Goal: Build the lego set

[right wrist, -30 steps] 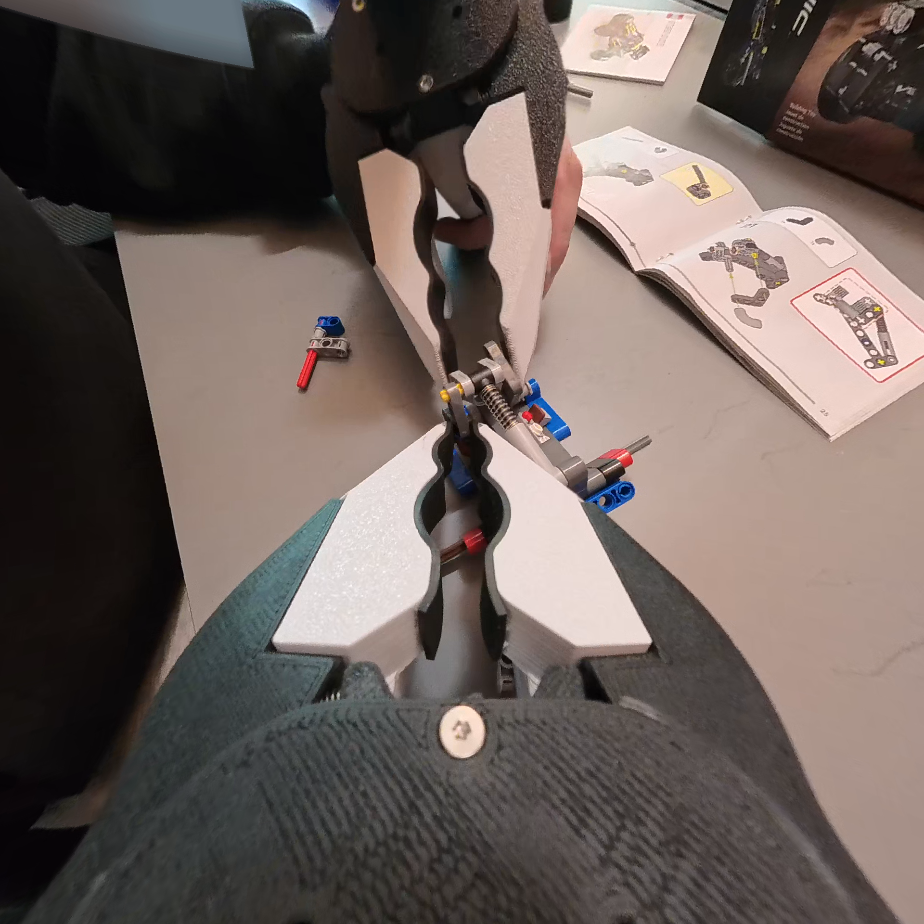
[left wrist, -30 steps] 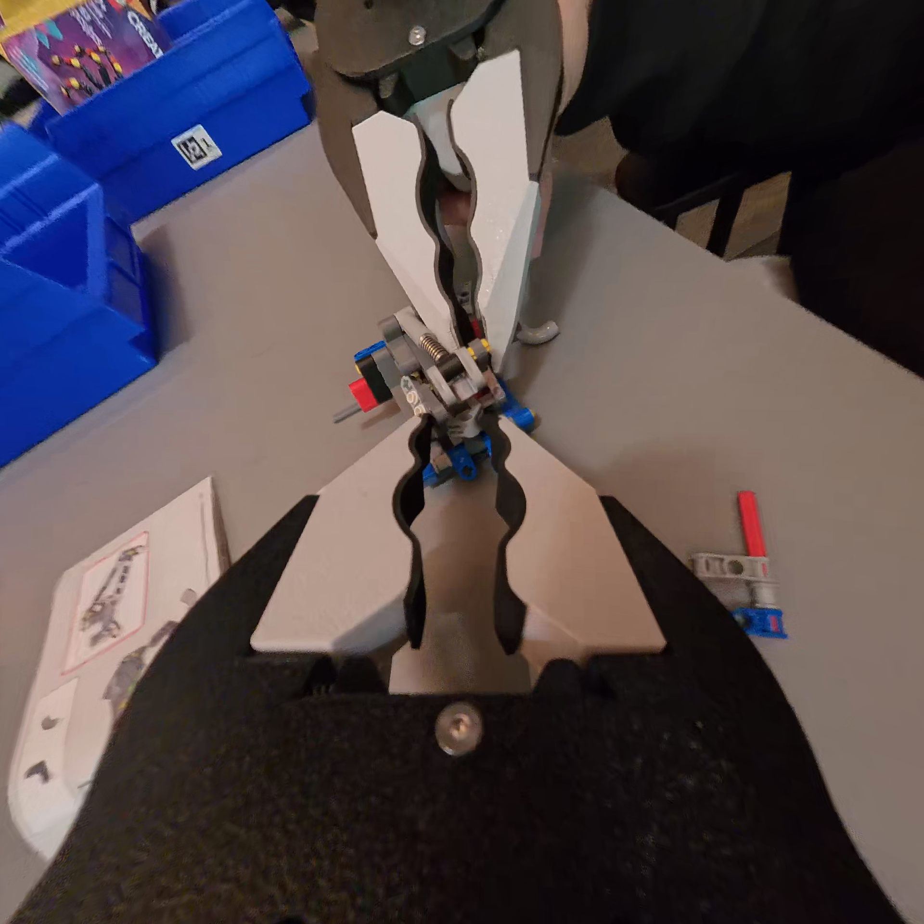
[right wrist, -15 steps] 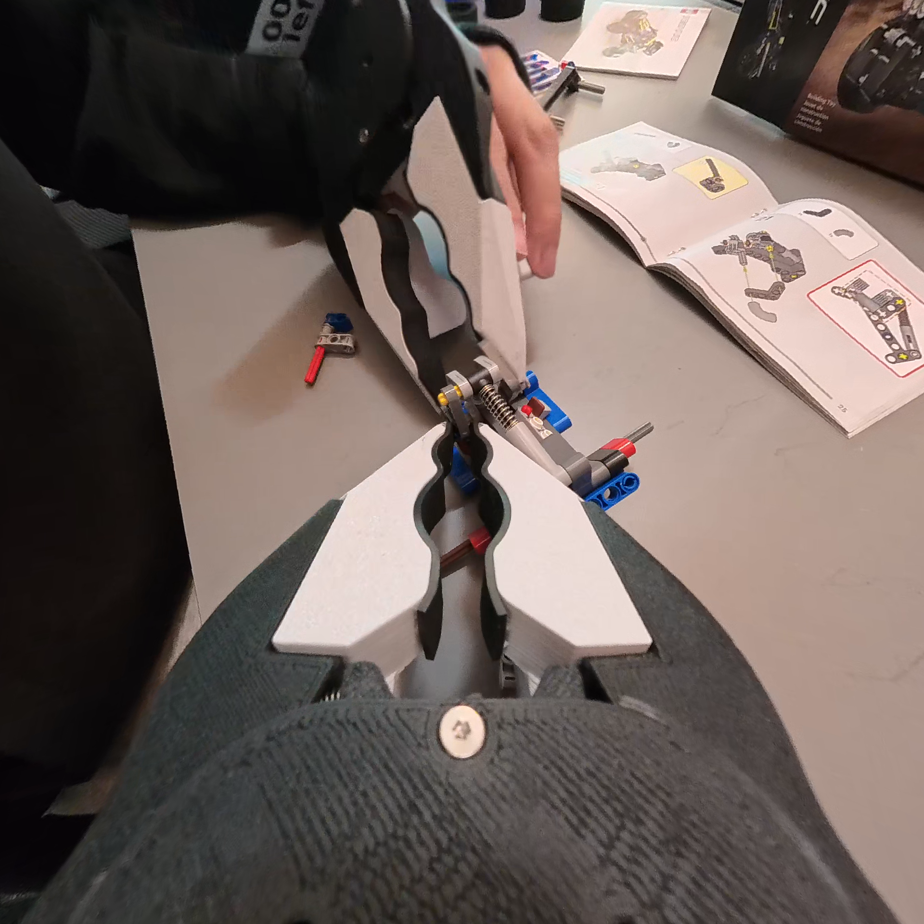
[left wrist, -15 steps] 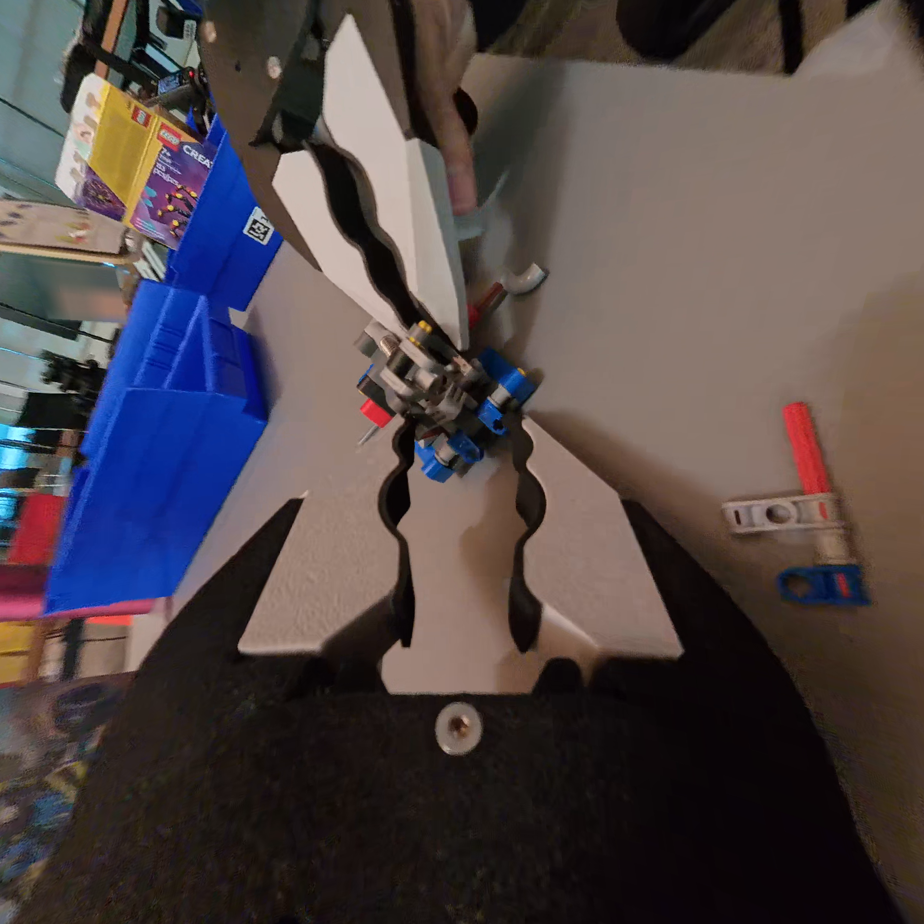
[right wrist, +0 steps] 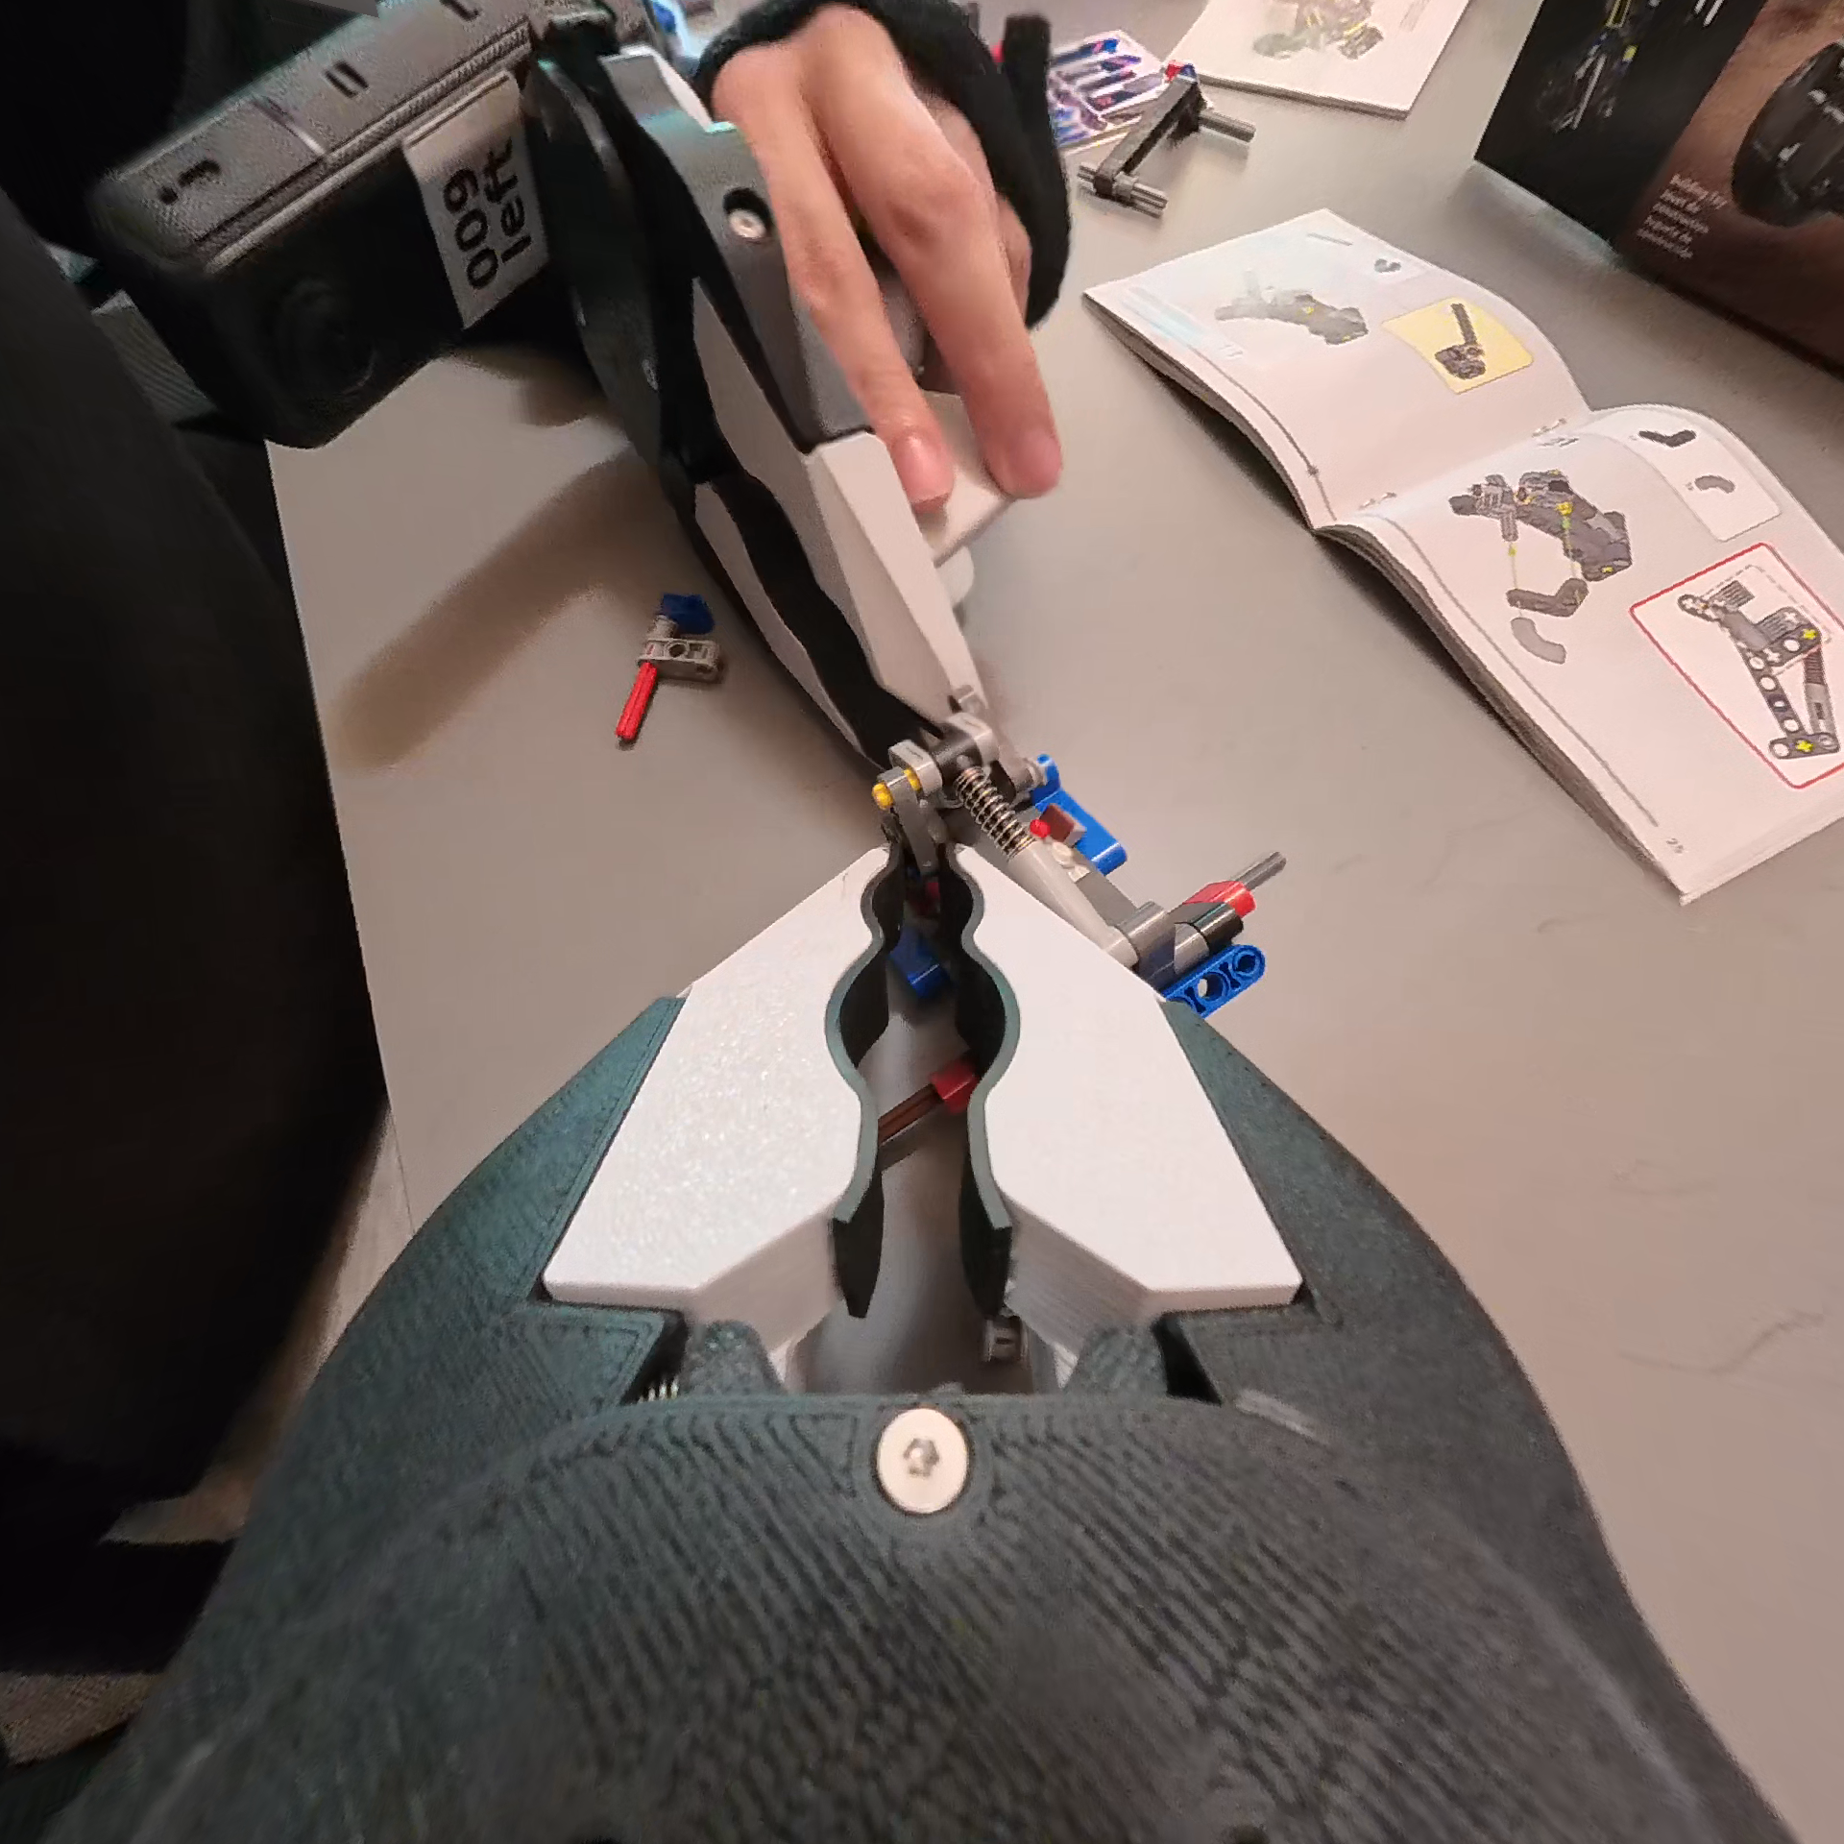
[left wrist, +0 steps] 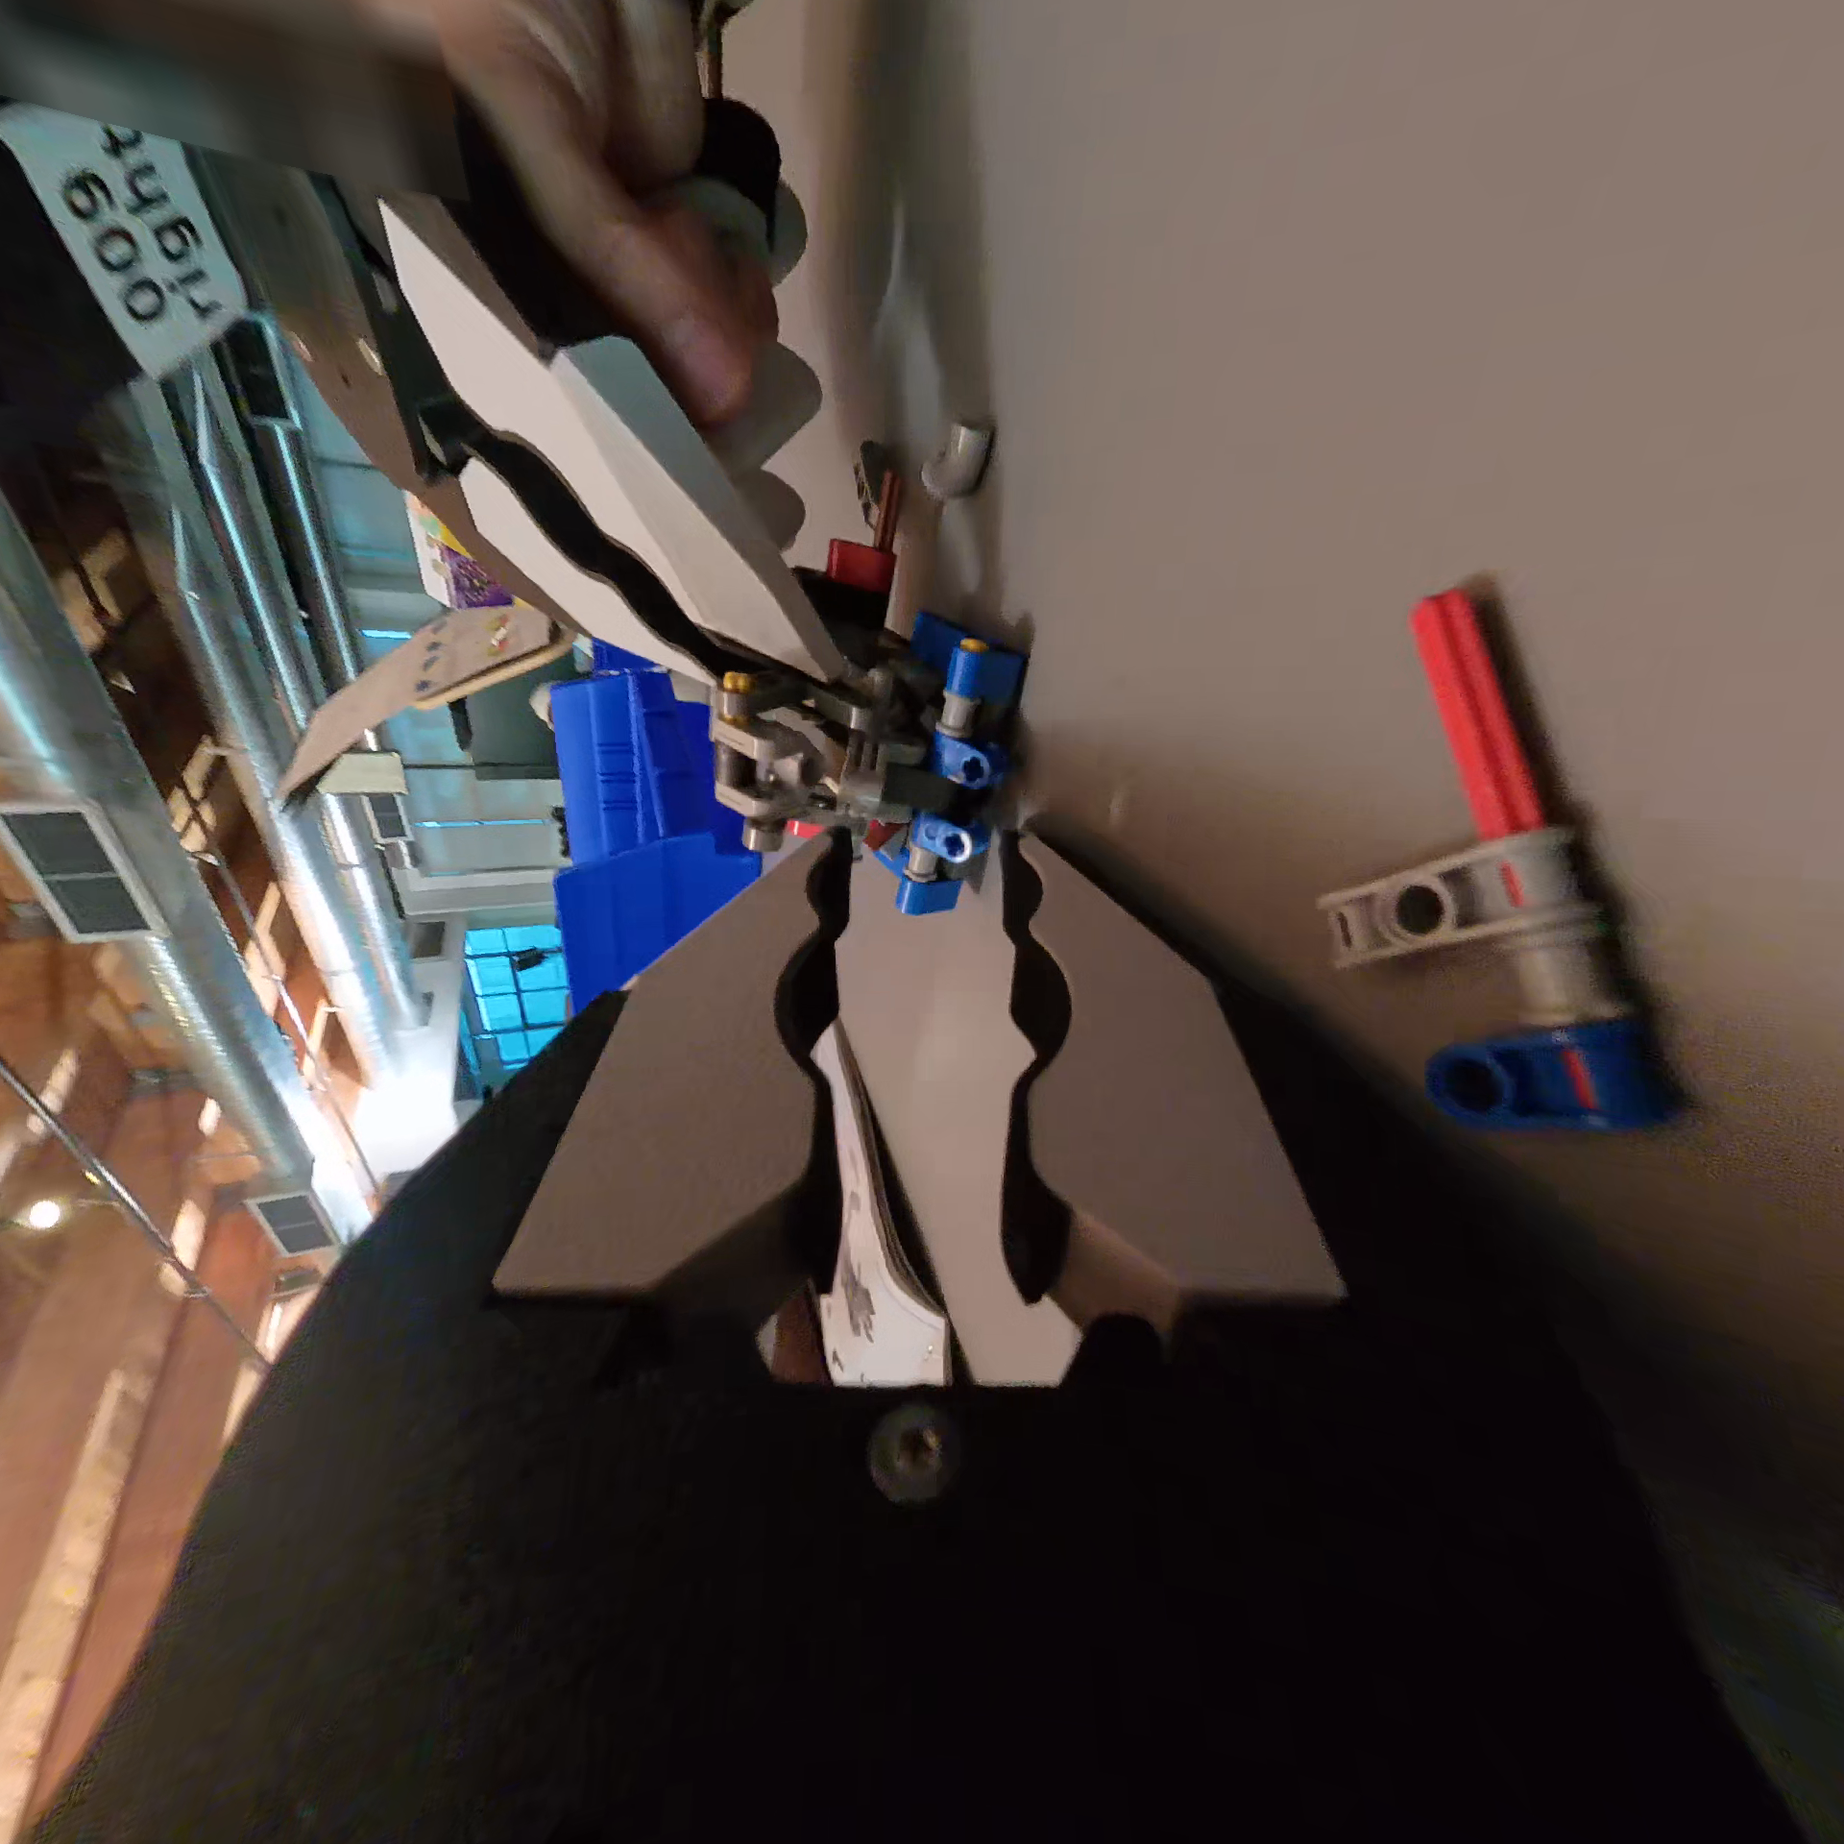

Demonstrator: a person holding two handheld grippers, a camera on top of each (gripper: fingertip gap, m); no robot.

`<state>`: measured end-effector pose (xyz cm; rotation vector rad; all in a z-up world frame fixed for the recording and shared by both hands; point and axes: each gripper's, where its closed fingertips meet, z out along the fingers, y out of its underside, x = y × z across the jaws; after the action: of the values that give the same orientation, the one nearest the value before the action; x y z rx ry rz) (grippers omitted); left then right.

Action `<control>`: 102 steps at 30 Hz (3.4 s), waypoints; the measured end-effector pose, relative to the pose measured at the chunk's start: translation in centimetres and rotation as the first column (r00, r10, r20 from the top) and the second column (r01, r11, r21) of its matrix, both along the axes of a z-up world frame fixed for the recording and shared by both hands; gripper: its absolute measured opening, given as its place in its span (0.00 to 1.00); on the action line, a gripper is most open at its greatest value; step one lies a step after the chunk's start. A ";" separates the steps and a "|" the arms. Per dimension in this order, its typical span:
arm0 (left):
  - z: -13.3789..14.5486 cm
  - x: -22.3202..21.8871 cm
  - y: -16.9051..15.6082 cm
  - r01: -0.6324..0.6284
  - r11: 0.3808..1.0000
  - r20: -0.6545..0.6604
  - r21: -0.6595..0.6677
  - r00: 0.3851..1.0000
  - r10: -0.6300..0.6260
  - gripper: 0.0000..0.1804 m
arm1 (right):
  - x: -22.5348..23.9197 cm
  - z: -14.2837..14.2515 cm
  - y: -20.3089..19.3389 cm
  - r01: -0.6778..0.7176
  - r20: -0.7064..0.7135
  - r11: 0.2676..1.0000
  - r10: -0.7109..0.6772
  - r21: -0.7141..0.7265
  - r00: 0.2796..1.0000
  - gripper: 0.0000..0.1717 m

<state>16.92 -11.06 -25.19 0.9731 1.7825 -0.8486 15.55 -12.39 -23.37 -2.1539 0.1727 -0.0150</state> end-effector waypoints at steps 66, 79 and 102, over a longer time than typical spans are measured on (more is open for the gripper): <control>1.1 -0.6 -2.3 -0.009 0.998 0.243 0.059 0.970 -0.006 0.02 | 0.0 0.0 -1.5 0.629 -0.293 0.766 -0.576 0.133 0.763 0.09; 1.2 -0.2 -2.7 -0.115 0.992 0.243 0.050 0.965 0.100 0.02 | 0.3 0.0 -1.5 0.766 -0.215 0.627 -0.736 0.143 0.643 0.14; 1.2 0.4 -3.1 -0.189 0.981 0.222 0.044 0.959 0.175 0.02 | -1.0 -0.4 -2.6 0.704 -0.082 0.697 -0.701 0.133 0.709 0.06</control>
<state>17.36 -14.15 -24.00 0.8906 1.6884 -0.5506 14.60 -15.02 -23.78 -1.8072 0.9836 -0.4088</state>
